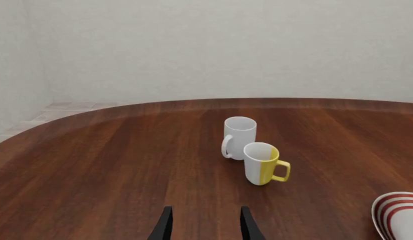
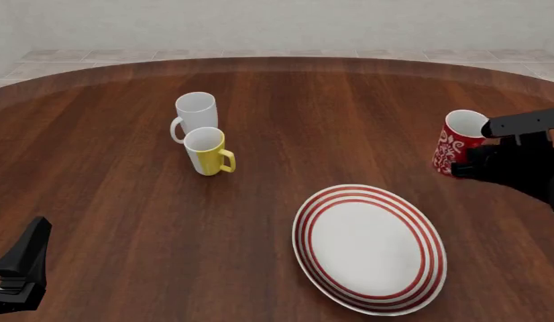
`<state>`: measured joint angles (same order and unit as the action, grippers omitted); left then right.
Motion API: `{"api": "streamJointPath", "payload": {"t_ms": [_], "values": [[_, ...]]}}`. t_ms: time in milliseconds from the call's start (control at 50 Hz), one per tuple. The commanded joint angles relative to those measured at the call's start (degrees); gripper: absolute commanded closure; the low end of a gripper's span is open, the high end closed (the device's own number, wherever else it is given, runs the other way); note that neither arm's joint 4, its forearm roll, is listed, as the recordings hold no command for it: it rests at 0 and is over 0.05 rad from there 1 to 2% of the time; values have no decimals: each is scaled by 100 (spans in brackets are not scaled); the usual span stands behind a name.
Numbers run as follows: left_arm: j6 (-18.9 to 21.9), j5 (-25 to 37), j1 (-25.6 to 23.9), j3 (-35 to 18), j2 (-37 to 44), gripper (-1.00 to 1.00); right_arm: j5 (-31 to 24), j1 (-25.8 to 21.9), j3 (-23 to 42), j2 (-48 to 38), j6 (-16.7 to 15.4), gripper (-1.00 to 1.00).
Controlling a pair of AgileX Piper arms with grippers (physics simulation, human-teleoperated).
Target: Pick up the red mug and put it on the plate
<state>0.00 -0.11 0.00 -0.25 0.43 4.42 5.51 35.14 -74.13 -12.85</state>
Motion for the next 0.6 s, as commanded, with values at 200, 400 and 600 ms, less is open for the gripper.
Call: {"api": "streamJointPath", "payload": {"t_ms": [200, 400, 600], "values": [[0, 0, 0, 0, 0, -100, -1441, -658, 173, 1813, -131, 100], [0, 0, 0, 0, 0, -100, -1982, -1022, 182, 2483, -62, 100], [0, 0, 0, 0, 0, -100, -2342, -1420, 200, 2879, 55, 100]]}}
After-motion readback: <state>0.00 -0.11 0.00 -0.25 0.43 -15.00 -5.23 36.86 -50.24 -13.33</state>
